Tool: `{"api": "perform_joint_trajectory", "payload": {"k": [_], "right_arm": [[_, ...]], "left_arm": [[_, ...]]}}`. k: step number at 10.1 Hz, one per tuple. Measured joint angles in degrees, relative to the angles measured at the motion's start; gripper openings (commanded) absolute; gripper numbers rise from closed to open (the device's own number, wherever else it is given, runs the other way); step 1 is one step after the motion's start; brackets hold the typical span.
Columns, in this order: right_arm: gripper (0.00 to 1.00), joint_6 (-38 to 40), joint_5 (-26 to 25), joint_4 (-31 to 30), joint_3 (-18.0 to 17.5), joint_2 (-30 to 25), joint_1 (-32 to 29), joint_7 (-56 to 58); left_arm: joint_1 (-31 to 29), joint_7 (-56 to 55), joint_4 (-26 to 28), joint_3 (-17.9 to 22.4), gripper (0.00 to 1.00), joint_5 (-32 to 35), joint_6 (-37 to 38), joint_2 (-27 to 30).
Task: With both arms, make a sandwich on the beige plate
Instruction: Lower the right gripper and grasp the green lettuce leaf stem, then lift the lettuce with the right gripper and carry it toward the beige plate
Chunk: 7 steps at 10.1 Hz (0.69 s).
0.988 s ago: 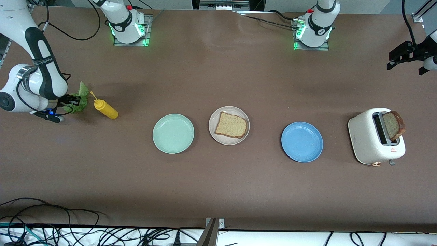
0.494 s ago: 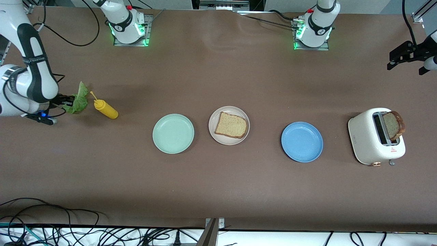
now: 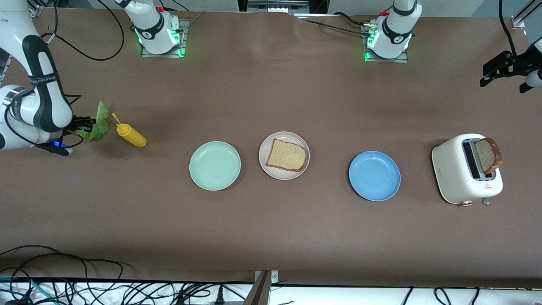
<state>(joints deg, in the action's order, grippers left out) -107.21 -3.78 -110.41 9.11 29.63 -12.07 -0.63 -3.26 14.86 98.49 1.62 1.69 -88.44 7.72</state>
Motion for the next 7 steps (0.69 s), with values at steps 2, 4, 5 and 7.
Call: {"api": "perform_joint_trajectory", "payload": {"k": [2,4,5,7], "right_arm": [[0.85,-0.45,0.00,-0.32,0.01,1.02,-0.01,0.01],[0.83,-0.46,0.00,-0.55,0.01,1.52,-0.01,0.02],[0.78,-0.46,0.00,-0.82,0.01,1.93,-0.02,0.02],[0.19,-0.54,0.00,-1.23,0.01,3.08,-0.07,0.03]], "left_arm": [[-0.01,0.00,0.00,0.25,1.00,0.00,0.00,-0.01],[-0.01,0.00,-0.03,0.28,1.00,0.00,0.00,-0.05],[-0.01,0.00,-0.11,0.28,1.00,0.00,0.00,-0.07],[-0.01,0.00,-0.16,0.29,1.00,0.00,0.00,-0.09]]}}
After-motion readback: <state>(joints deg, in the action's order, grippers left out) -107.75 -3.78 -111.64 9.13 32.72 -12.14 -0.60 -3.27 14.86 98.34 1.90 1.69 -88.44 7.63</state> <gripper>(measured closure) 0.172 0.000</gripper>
